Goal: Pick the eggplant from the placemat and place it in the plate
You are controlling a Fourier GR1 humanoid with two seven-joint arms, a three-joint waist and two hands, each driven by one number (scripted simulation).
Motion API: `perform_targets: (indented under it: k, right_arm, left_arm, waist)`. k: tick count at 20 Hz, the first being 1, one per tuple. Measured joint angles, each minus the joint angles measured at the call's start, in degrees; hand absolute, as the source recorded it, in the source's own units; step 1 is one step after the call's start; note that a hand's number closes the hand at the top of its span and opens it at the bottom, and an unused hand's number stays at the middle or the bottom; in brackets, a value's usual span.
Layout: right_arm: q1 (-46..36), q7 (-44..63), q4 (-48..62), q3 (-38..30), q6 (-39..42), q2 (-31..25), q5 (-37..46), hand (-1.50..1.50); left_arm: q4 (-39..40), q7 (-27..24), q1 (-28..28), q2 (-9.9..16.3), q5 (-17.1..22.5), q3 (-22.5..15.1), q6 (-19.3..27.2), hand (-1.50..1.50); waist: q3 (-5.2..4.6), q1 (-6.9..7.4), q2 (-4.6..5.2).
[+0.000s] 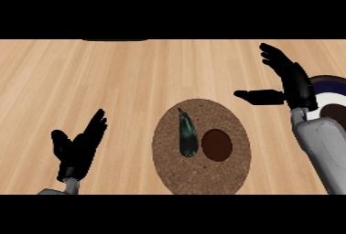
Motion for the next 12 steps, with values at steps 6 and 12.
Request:
perform_targets:
  k: [6, 12]
  right_arm:
    - [-5.68, 11.45, -0.59, 6.65, 14.30, -4.77, 0.18, -1.50]
    - [-10.38, 21.61, -1.41, 11.40, 22.68, -3.86, 0.98, -1.50]
  left_arm:
    - [-0.09, 0.02, -0.12, -0.67, -0.52, -0.17, 0.12, 0.00]
    - [-0.29, 0.71, -0.19, -1.00, -1.16, 0.02, 0.11, 0.00]
  waist:
    - [-0.05, 0.18, -0.07]
    - [-0.04, 0.08, -0.05]
